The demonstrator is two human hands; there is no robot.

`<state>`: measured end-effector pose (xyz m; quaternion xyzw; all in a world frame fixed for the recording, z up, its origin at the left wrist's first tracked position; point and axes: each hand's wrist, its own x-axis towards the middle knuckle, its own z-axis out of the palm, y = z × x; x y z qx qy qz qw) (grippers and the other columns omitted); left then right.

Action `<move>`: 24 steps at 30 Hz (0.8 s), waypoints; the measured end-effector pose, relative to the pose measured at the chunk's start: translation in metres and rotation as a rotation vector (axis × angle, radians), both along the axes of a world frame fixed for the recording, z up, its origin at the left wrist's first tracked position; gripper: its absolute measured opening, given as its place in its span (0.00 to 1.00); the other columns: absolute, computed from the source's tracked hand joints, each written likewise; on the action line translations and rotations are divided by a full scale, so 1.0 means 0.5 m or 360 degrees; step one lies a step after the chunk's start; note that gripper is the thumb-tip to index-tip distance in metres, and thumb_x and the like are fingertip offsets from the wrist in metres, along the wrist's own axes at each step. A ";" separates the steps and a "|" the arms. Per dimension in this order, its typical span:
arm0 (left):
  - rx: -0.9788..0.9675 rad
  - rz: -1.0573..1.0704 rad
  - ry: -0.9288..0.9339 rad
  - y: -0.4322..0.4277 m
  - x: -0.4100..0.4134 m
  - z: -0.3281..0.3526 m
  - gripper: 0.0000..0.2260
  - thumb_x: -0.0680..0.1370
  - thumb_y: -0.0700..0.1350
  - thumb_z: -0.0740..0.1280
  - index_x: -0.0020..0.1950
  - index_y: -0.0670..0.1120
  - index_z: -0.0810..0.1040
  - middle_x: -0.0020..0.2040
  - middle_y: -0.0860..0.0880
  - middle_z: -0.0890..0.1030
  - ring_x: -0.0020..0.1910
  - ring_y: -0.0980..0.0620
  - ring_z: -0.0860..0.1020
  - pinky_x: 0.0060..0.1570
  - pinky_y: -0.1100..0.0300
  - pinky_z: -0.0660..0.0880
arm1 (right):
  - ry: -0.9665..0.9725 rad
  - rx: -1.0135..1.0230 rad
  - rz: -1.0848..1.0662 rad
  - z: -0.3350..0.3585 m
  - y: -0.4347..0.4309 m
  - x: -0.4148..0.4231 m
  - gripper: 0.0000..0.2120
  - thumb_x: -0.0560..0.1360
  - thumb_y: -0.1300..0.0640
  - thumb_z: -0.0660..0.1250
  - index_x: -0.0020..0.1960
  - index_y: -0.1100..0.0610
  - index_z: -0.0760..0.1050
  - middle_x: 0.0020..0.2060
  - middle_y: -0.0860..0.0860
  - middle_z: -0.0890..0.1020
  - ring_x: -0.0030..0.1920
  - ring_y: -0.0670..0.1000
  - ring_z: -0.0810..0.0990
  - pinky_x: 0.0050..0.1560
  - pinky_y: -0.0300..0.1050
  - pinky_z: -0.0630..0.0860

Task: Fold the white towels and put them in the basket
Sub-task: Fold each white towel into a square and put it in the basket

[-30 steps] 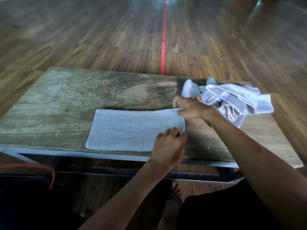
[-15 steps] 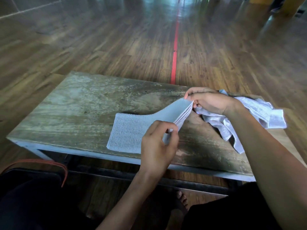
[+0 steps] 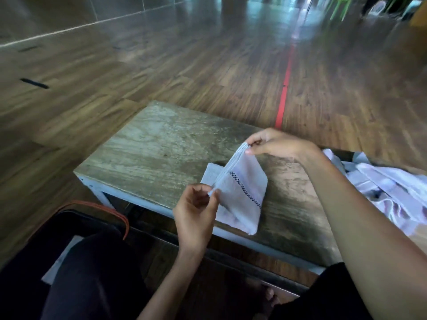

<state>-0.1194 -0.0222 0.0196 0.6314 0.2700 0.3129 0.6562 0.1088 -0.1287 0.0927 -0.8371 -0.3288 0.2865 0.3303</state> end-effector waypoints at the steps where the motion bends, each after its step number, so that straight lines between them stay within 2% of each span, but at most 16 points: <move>1: -0.0038 0.0037 0.0047 0.013 0.000 -0.014 0.06 0.72 0.39 0.73 0.42 0.46 0.78 0.39 0.49 0.83 0.37 0.57 0.82 0.40 0.66 0.76 | -0.0030 -0.0040 0.0031 -0.011 0.019 -0.001 0.08 0.75 0.58 0.69 0.54 0.55 0.79 0.45 0.44 0.81 0.47 0.41 0.76 0.48 0.30 0.70; 5: 0.0027 0.0060 0.0244 0.049 -0.005 -0.053 0.06 0.72 0.38 0.73 0.43 0.47 0.78 0.38 0.52 0.82 0.34 0.60 0.81 0.37 0.69 0.76 | -0.0030 -0.0127 0.0108 -0.071 0.074 0.002 0.07 0.76 0.58 0.68 0.54 0.57 0.80 0.47 0.48 0.82 0.49 0.45 0.78 0.56 0.40 0.71; 9: 0.0153 -0.0051 0.0367 0.063 -0.016 -0.078 0.05 0.73 0.39 0.72 0.45 0.47 0.78 0.37 0.54 0.82 0.32 0.62 0.80 0.34 0.69 0.75 | -0.0096 -0.0163 0.0112 -0.128 0.104 0.001 0.06 0.76 0.55 0.68 0.48 0.57 0.81 0.45 0.57 0.84 0.43 0.49 0.77 0.47 0.47 0.71; 11: 0.0177 -0.0075 0.0404 0.066 -0.018 -0.085 0.06 0.73 0.41 0.72 0.46 0.48 0.78 0.38 0.53 0.82 0.33 0.60 0.80 0.34 0.69 0.75 | -0.0117 -0.0168 0.0109 -0.144 0.116 -0.004 0.05 0.76 0.53 0.68 0.46 0.54 0.81 0.44 0.57 0.83 0.42 0.49 0.76 0.46 0.49 0.71; 13: 0.0180 -0.0065 0.0437 0.068 -0.016 -0.087 0.07 0.71 0.43 0.73 0.47 0.48 0.77 0.39 0.53 0.82 0.33 0.60 0.79 0.33 0.69 0.75 | -0.0121 -0.0176 0.0092 -0.153 0.126 -0.008 0.02 0.74 0.51 0.69 0.44 0.47 0.80 0.45 0.52 0.84 0.45 0.48 0.79 0.52 0.53 0.74; 16: 0.0170 -0.0052 0.0459 0.073 -0.014 -0.087 0.11 0.69 0.47 0.77 0.46 0.48 0.78 0.38 0.53 0.82 0.32 0.59 0.79 0.35 0.66 0.77 | -0.0111 -0.0133 0.0016 -0.158 0.136 -0.012 0.02 0.69 0.45 0.71 0.41 0.41 0.80 0.44 0.46 0.83 0.49 0.49 0.81 0.56 0.53 0.75; 20: 0.0174 -0.0088 0.0504 0.088 -0.018 -0.090 0.06 0.71 0.46 0.75 0.43 0.47 0.81 0.35 0.55 0.83 0.34 0.63 0.80 0.38 0.65 0.79 | -0.0110 -0.0087 -0.0046 -0.169 0.141 -0.015 0.05 0.72 0.53 0.73 0.43 0.45 0.78 0.45 0.51 0.83 0.48 0.49 0.81 0.55 0.50 0.76; 24: 0.0235 -0.0044 0.0478 0.102 -0.020 -0.095 0.04 0.72 0.47 0.74 0.41 0.49 0.82 0.34 0.57 0.83 0.35 0.62 0.81 0.40 0.59 0.79 | -0.0164 -0.0071 -0.0083 -0.173 0.140 -0.009 0.05 0.70 0.52 0.74 0.42 0.50 0.79 0.43 0.50 0.84 0.46 0.48 0.82 0.51 0.49 0.77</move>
